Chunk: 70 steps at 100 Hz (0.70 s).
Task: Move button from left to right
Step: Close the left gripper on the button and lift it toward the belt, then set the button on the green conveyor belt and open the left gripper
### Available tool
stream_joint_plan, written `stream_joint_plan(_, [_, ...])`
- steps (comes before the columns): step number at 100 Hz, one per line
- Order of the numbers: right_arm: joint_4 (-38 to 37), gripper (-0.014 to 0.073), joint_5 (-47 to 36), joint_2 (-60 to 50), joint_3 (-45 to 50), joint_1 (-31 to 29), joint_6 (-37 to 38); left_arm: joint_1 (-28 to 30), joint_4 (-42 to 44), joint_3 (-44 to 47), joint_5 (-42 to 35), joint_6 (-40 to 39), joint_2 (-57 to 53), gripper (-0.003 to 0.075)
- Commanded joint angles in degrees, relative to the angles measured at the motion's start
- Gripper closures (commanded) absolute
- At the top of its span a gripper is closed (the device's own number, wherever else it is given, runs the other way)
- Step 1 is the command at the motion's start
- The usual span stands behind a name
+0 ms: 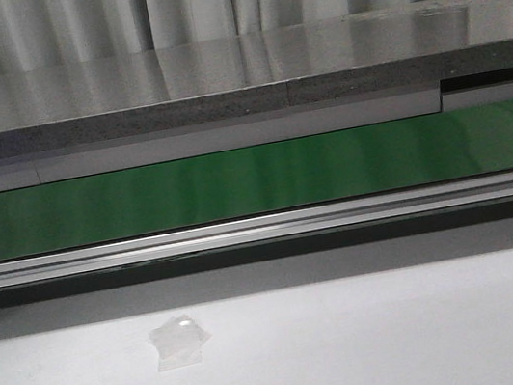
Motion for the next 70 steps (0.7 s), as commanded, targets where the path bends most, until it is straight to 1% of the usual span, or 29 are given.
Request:
stream_joint_plan(1, [0.1,0.0662,-4.63,-1.16,-0.85,0.17,-0.15,-0.32,0.51,-1.54,-1.66,0.04,-2.91,0.0638])
stream_joint_plan(38, [0.1,0.0662,-4.63,-1.16,-0.85,0.17,-0.15,-0.32,-0.43,-1.54,-1.45,0.15,0.8,0.0635])
stream_joint_plan(46, [0.1,0.0662,-4.63,-1.16,-0.85,0.17,-0.15,-0.32,-1.42,-1.54,-1.45,0.77,1.0,0.0619])
stream_joint_plan(53, [0.1,0.0662,-4.63,-1.16,-0.85,0.17,-0.15,-0.32,-3.1,-1.54,-1.56,2.08,1.0,0.0549])
stream_joint_plan(58, [0.1,0.0662,-4.63,-1.16,-0.85,0.17,-0.15,-0.32,-4.29,-1.54,-1.56,3.4,1.0,0.0459])
stream_joint_plan(60, [0.1,0.0662,-4.63,-1.16,-0.85,0.17,-0.15,-0.32,-4.69,-1.54,-1.56,3.93,1.0,0.0433])
stream_joint_plan(65, [0.1,0.0662,-4.63,-1.16,-0.85,0.17,-0.15,-0.32,-4.82,-1.54,-1.56,4.29,1.0,0.033])
stream_joint_plan(70, [0.1,0.0662,-4.63,-1.16,-0.85,0.17,-0.15,-0.32,-4.82,-1.54,-1.56,4.29,1.0,0.0255])
